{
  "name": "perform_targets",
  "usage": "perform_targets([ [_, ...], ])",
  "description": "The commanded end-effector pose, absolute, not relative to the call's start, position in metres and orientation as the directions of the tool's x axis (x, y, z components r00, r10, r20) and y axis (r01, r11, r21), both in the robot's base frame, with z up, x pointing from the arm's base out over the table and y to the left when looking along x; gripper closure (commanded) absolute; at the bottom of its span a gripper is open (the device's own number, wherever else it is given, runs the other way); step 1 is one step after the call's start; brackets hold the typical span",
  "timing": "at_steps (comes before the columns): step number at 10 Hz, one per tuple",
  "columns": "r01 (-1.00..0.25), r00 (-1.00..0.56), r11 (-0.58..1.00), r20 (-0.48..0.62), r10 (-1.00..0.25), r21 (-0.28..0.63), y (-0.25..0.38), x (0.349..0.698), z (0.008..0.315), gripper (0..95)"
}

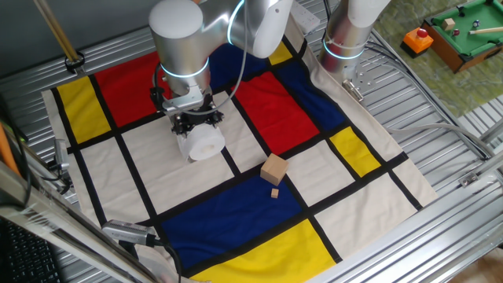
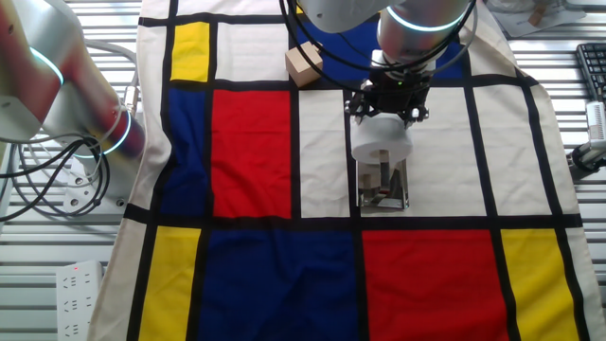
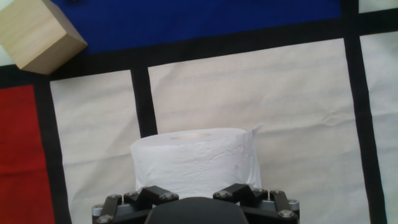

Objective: Put the toilet paper on its holder

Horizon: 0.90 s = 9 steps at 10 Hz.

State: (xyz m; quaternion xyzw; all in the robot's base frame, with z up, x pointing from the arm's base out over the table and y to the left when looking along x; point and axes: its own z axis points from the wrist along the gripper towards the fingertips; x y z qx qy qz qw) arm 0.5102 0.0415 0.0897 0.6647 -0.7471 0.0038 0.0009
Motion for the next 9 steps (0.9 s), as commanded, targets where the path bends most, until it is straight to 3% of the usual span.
perform_targets([
  [1, -0.993, -0.116, 0.116, 0.003, -0.993, -0.005, 0.0399, 0.5097, 0.0898, 95.0],
  [9, -0.990, -0.140, 0.140, 0.006, -0.990, -0.006, 0.0400, 0.5107, 0.0892, 95.0],
])
